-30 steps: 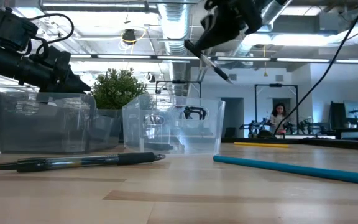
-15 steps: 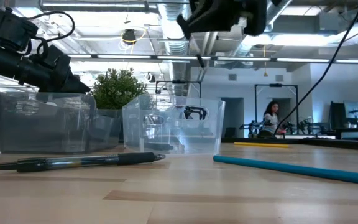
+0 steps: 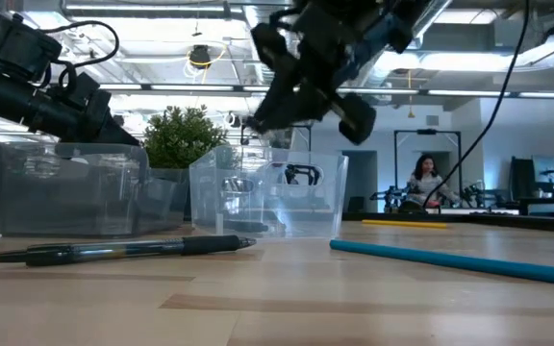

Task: Sort pens & pencils
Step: Put the right black pen into the transparent bin

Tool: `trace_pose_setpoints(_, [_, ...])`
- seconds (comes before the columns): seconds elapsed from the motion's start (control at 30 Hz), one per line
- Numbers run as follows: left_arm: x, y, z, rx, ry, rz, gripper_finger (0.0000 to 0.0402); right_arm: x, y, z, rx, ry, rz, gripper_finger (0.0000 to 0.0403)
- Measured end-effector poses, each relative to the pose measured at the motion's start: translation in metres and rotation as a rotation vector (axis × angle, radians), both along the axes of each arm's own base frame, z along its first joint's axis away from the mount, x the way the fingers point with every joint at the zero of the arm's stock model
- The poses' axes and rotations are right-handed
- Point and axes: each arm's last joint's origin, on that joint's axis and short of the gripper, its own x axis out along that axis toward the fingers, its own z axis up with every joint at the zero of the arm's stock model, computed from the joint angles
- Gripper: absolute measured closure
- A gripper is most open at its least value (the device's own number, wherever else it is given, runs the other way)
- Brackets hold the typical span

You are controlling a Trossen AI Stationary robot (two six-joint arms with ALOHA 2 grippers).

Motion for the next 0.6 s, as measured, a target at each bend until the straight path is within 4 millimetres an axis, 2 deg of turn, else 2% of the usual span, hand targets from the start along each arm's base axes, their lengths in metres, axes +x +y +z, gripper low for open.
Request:
trace_pose_setpoints(0.23, [0.0, 0.0, -0.001, -0.001, 0.006, 0.009, 0.0267, 0.004, 0.0, -0.019, -0.074, 0.046, 0.034, 0.0335])
trace_pose_setpoints(0.6, [0.0, 0.0, -0.001, -0.003, 0.009, 0.012, 0.0267, 0.005, 0.003, -0.016, 0.035, 0.045, 0.018, 0.0335])
